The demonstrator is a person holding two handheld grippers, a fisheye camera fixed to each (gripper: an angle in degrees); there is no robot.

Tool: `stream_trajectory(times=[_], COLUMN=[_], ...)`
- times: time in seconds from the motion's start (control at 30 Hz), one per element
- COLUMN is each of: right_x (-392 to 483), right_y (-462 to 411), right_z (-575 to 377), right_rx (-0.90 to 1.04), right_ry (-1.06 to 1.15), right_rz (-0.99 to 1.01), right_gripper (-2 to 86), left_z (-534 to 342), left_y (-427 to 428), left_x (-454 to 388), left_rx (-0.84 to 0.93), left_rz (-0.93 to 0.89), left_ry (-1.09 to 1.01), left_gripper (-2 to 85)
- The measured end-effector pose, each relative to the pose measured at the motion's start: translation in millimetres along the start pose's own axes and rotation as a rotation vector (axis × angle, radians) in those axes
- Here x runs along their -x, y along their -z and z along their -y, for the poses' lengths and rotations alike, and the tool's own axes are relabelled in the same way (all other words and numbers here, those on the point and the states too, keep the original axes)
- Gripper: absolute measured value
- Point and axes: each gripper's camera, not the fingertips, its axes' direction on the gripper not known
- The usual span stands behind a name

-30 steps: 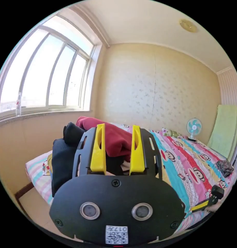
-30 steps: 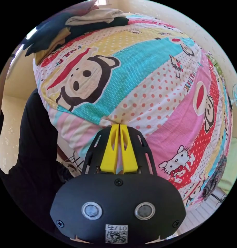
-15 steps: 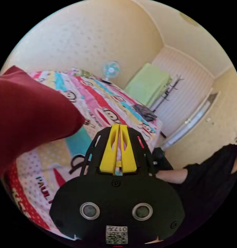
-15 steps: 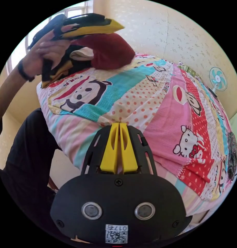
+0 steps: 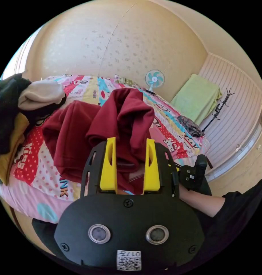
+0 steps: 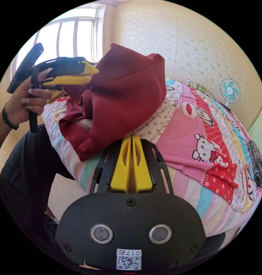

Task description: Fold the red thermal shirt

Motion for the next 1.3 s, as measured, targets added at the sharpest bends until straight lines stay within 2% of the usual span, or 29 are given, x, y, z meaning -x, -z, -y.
stream_trajectory(times=[0.17,0.23,0.27,0.3,0.33,0.4,0.43,0.5,0.53,0.6,0.63,0.73,0.77,0.83,0.9,1.03,1.1,1.3], right_x=[-35,-53,-57,-67,-81,-111,-131,-155,-164,-166,-164,-159,-159,-150,-139,-118,-115,-145], right_y=[31,69,82,111,143,180,195,203,200,187,178,150,144,120,103,115,119,115], right_z=[-15,-39,-48,-67,-84,-93,-91,-85,-81,-80,-83,-87,-85,-66,-54,-49,-52,-75], right_rx=[-0.041,-0.103,-0.139,-0.254,-0.414,-0.549,-0.555,-0.513,-0.459,-0.373,-0.344,-0.323,-0.307,-0.188,-0.033,-0.019,-0.033,-0.073], right_ry=[-0.108,-0.239,-0.285,-0.404,-0.508,-0.584,-0.592,-0.565,-0.547,-0.536,-0.554,-0.597,-0.598,-0.575,-0.612,-0.727,-0.748,-0.934], right_rz=[0.152,0.139,0.101,-0.002,-0.084,-0.085,-0.033,0.095,0.18,0.251,0.254,0.335,0.376,0.462,0.375,0.302,0.31,0.435], right_gripper=[0.6,0.7,0.7,0.8,1.0,1.5,2.1,3.9,5.5,7.6,8.3,9.4,9.6,10.7,11.4,12.5,12.7,12.1], left_z=[-1,2,3,2,2,-4,-8,-28,-34,-61,-68,-85,-84,-83,-79,-79,-84,-92], left_y=[-33,-30,-27,-28,-33,-66,-75,-95,-97,-97,-95,-67,-48,-22,-5,-18,-51,-54], left_x=[-18,-42,-63,-87,-98,-134,-137,-120,-112,-81,-73,-36,-23,-4,20,52,68,83], left_rx=[0.004,-0.03,-0.075,-0.105,-0.085,0.111,0.156,0.238,0.241,0.211,0.193,0.047,-0.036,-0.154,-0.208,-0.125,0.019,-0.034], left_rz=[0.037,-0.054,-0.149,-0.31,-0.352,-0.282,-0.256,-0.275,-0.301,-0.431,-0.439,-0.321,-0.218,-0.063,0.035,0.022,-0.001,0.009], left_ry=[0.038,-0.027,-0.091,-0.191,-0.224,-0.37,-0.393,-0.334,-0.3,-0.192,-0.164,-0.084,-0.072,-0.046,-0.032,-0.007,-0.005,-0.007], left_gripper=[7.1,5.8,5.3,5.0,5.1,3.2,2.2,0.7,0.8,3.3,4.0,6.6,7.8,9.2,9.7,9.7,9.3,8.3])
